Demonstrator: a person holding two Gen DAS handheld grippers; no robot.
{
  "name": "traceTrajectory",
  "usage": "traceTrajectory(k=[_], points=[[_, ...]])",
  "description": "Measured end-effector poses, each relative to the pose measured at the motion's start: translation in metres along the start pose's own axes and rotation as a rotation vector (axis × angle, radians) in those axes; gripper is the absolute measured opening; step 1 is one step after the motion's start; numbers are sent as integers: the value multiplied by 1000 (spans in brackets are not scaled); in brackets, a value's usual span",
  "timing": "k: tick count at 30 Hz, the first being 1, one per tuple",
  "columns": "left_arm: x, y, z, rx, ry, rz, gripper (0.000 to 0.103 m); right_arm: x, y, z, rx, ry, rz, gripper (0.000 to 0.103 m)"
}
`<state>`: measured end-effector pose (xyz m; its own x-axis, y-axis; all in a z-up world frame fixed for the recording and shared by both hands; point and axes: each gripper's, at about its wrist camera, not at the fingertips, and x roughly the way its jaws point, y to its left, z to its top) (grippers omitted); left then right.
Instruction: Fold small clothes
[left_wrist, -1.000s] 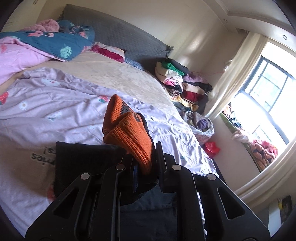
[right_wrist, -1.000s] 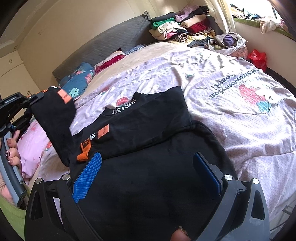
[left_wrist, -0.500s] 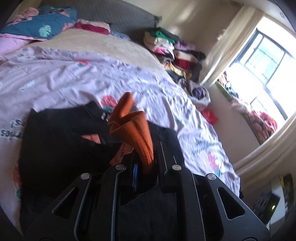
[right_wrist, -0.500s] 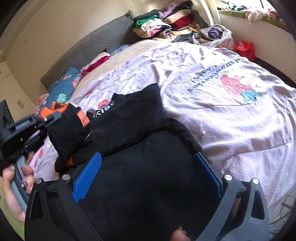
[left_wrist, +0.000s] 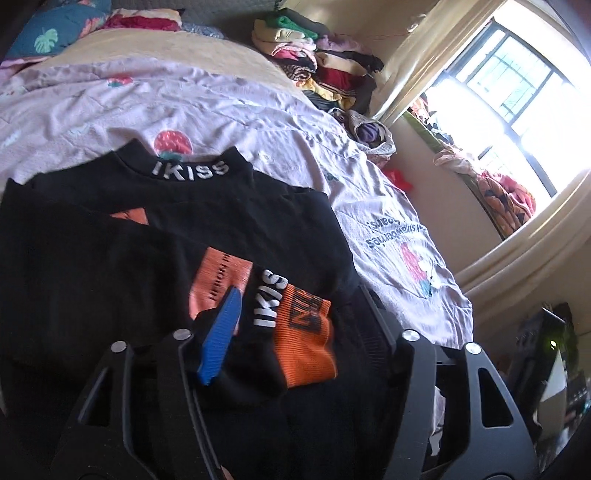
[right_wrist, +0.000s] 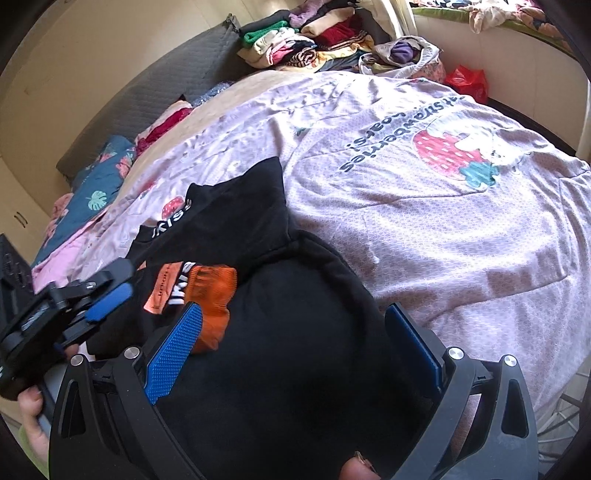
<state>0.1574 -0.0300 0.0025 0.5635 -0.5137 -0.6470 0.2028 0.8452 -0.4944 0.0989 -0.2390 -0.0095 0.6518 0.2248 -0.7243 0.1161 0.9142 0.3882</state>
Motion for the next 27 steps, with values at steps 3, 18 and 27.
traceTrajectory(k=[3, 18, 27], points=[[-16, 16, 7, -22, -50, 62, 65, 14, 13, 1, -19, 36, 49, 98], [-84, 160, 18, -274, -194, 464, 73, 70, 71, 6, -156, 140, 130, 9], [-66, 181, 10, -347, -119, 367, 73, 27, 111, 55, -367, -40, 229, 8]])
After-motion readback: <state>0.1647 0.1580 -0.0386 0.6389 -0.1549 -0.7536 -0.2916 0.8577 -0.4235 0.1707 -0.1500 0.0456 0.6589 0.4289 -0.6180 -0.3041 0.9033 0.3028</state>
